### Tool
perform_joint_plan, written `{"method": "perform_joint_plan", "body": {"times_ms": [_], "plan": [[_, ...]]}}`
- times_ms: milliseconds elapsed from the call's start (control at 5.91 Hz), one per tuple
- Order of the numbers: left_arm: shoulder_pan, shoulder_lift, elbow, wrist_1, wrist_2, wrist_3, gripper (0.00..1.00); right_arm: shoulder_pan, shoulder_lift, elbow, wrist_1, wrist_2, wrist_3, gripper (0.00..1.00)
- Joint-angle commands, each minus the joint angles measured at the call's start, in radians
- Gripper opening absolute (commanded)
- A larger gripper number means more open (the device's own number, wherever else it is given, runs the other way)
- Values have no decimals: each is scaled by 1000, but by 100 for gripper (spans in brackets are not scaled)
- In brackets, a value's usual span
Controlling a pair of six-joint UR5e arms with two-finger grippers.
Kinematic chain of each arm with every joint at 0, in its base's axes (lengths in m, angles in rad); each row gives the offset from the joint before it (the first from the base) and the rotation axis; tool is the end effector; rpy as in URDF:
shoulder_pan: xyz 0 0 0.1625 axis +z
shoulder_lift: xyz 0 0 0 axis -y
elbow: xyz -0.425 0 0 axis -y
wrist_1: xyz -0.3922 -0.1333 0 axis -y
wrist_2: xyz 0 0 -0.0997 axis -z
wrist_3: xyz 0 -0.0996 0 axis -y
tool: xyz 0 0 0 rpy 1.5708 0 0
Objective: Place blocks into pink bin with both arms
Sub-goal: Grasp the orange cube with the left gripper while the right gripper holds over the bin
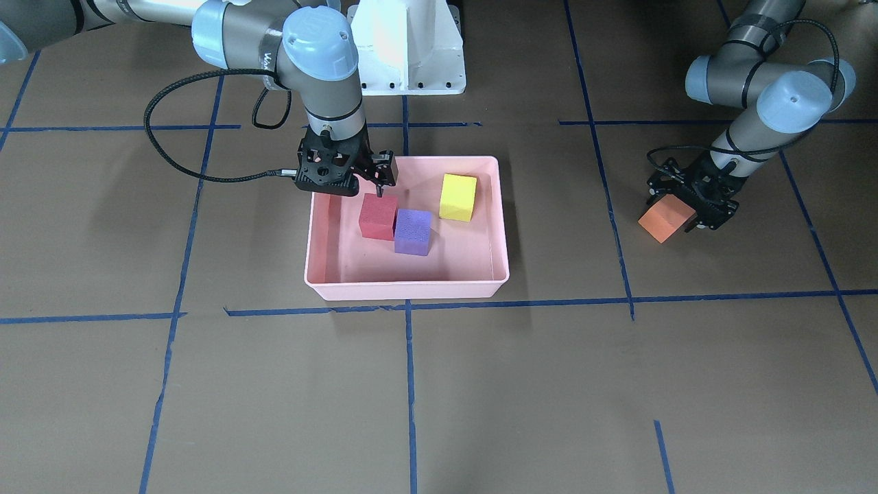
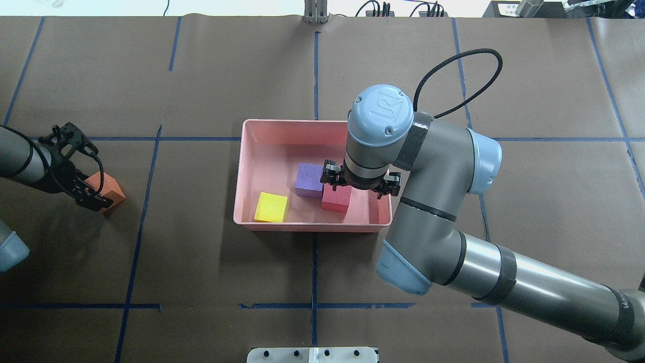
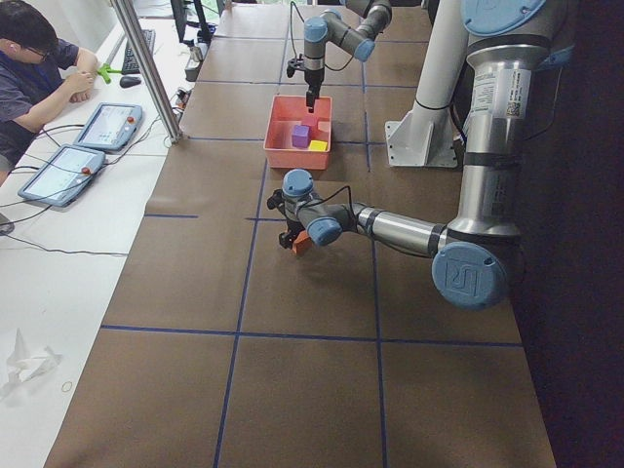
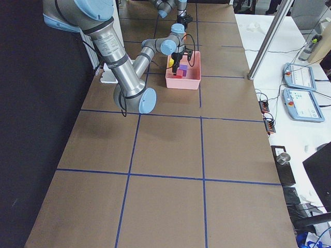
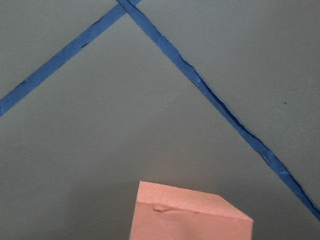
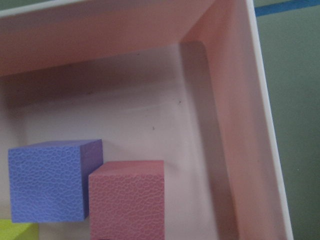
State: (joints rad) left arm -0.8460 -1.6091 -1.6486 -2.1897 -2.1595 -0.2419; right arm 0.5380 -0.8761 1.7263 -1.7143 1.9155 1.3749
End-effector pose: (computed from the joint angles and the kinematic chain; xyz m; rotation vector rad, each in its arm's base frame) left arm 0.2965 -0.4525 0.5363 0.3773 0.8439 0.6649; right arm -0.5222 -0.4276 0.2009 -0.0573 -0.7724 0.2031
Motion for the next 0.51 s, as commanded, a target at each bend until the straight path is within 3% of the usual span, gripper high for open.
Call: {"method": "perform_joint_plan", "body": {"times_ms": [0, 338], "plan": [[1, -21, -14, 49, -2, 1, 53, -1, -13, 18, -1, -1, 0, 100], [-31, -55, -42, 57, -3, -19, 53, 0, -33, 62, -1, 0, -5, 100]]}}
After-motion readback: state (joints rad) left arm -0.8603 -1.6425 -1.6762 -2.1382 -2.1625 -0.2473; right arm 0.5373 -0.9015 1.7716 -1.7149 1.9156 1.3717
